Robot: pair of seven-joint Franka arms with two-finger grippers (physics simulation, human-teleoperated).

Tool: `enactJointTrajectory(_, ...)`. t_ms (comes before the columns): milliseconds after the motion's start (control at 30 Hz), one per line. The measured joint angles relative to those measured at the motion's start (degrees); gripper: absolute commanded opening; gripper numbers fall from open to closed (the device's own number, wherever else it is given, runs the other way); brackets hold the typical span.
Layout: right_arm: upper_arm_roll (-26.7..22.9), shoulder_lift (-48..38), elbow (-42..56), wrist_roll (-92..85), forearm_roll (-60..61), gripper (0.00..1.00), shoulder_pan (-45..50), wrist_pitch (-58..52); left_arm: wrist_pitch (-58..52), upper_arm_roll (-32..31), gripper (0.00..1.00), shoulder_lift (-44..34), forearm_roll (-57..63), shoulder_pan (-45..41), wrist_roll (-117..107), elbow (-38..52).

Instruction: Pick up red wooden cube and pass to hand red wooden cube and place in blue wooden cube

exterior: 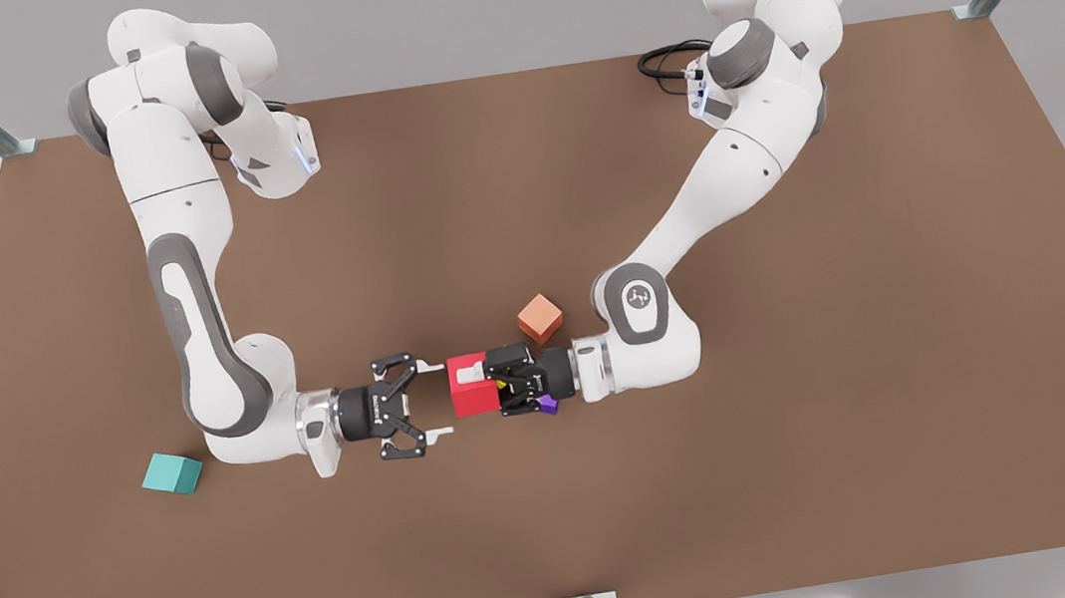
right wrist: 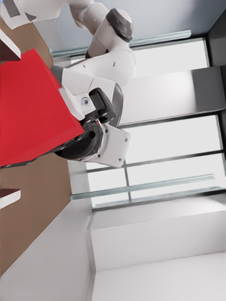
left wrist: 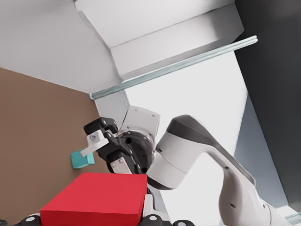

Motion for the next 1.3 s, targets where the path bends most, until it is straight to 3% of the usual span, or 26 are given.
enactJointTrajectory(1300,2.9,-0.4,-1.0,-5.6,0.7,1.0,-1.8,-2.7,0.4,0.2,0.43,0.1,-0.8,-0.8,-5.7,0.1)
